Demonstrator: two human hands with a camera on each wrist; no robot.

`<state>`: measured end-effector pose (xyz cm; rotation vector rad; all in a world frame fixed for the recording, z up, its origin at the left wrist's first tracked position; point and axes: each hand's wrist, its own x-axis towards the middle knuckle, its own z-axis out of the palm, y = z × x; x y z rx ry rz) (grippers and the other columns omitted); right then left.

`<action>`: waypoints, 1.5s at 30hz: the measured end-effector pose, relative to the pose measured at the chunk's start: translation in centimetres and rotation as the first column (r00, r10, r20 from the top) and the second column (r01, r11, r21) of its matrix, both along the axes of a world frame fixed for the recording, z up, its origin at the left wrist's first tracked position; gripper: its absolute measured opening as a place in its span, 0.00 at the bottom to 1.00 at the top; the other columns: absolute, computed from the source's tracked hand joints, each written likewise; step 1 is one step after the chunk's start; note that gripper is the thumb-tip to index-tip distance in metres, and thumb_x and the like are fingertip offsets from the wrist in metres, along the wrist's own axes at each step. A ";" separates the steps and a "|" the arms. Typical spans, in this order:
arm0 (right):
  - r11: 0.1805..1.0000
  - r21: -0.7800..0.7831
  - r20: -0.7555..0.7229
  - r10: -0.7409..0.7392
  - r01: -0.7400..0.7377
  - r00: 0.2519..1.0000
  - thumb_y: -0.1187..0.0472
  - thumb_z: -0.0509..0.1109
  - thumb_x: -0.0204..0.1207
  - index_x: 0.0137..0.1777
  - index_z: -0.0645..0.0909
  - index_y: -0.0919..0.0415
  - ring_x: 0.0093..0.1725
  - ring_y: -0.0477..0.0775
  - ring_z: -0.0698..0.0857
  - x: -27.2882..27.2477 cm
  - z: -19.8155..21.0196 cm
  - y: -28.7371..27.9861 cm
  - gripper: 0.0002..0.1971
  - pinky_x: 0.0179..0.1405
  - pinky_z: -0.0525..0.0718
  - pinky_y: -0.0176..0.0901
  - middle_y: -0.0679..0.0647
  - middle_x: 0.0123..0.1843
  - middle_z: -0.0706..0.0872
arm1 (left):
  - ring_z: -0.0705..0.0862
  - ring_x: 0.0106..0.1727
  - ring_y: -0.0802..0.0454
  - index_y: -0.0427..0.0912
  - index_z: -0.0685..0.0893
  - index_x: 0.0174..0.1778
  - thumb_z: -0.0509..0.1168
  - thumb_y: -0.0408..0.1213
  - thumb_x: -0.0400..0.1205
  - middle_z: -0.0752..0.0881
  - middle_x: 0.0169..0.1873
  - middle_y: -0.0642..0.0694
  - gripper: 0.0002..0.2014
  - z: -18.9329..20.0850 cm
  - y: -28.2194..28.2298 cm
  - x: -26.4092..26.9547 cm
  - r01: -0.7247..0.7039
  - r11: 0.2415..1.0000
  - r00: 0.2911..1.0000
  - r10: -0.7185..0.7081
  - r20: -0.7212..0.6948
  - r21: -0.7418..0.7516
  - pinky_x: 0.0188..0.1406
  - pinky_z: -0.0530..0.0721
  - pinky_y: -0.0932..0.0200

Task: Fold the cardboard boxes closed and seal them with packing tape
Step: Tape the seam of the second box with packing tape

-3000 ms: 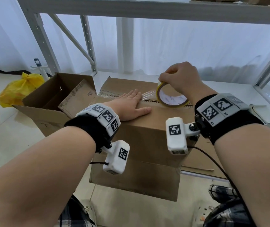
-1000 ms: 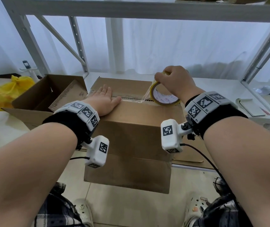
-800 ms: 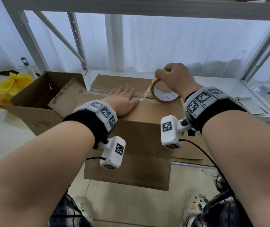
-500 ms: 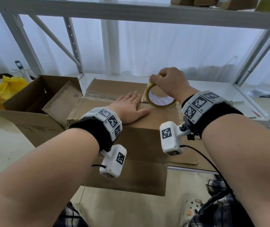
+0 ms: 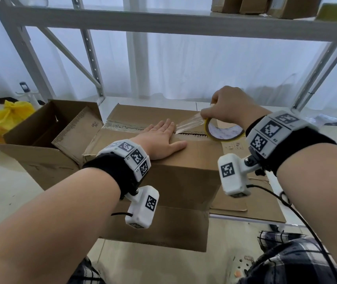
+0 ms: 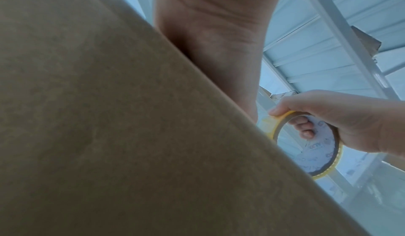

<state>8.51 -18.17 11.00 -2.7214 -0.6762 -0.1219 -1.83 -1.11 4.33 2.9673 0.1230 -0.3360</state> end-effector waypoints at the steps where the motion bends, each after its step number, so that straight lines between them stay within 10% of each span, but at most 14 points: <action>1: 1.000 0.002 0.008 -0.001 0.001 1.000 0.48 0.75 0.64 0.43 0.86 0.62 0.44 0.55 0.84 0.0 0.0 0.0 0.17 0.37 0.79 0.44 0.55 0.40 0.87 | 0.39 0.84 0.55 0.47 0.39 0.84 0.41 0.69 0.80 0.39 0.84 0.50 0.42 0.0 -0.1 0.0 -0.003 1.000 1.000 0.003 -0.009 0.005 0.82 0.39 0.53; 16: 0.997 -0.070 0.022 -0.039 0.040 0.999 0.54 0.67 0.67 0.37 0.83 0.60 0.38 0.56 0.82 0.1 -0.2 2.4 0.09 0.30 0.70 0.38 0.51 0.31 0.82 | 0.37 0.83 0.51 0.40 0.38 0.83 0.39 0.70 0.80 0.36 0.83 0.44 0.45 0.3 -4.9 1.4 0.055 0.998 0.997 -0.055 -0.062 -0.009 0.82 0.38 0.49; 29: 0.998 -0.049 -0.002 -0.042 0.042 0.999 0.53 0.66 0.69 0.38 0.81 0.60 0.38 0.56 0.81 0.0 0.0 2.4 0.10 0.32 0.73 0.40 0.51 0.33 0.81 | 0.39 0.83 0.54 0.44 0.40 0.84 0.40 0.65 0.83 0.38 0.83 0.47 0.40 0.7 4.7 -1.9 -0.076 0.996 0.995 0.078 -0.058 0.035 0.82 0.39 0.54; 37: 0.999 -0.024 -0.026 -0.038 0.037 0.999 0.55 0.67 0.68 0.35 0.80 0.60 0.34 0.56 0.78 0.5 -0.1 2.0 0.08 0.32 0.72 0.40 0.51 0.28 0.77 | 0.37 0.83 0.49 0.41 0.37 0.83 0.40 0.73 0.77 0.36 0.83 0.43 0.48 0.1 -1.5 0.5 -0.040 0.999 0.998 0.041 -0.048 0.034 0.82 0.38 0.50; 45: 0.959 0.283 0.034 -0.026 0.016 0.999 0.49 0.70 0.70 0.31 0.79 0.58 0.33 0.49 0.77 0.6 -0.7 0.6 0.13 0.32 0.72 0.39 0.47 0.27 0.78 | 0.39 0.84 0.54 0.42 0.39 0.84 0.42 0.71 0.79 0.39 0.83 0.45 0.46 -0.4 -3.4 1.2 0.045 0.999 0.999 -0.045 0.002 -0.006 0.82 0.38 0.54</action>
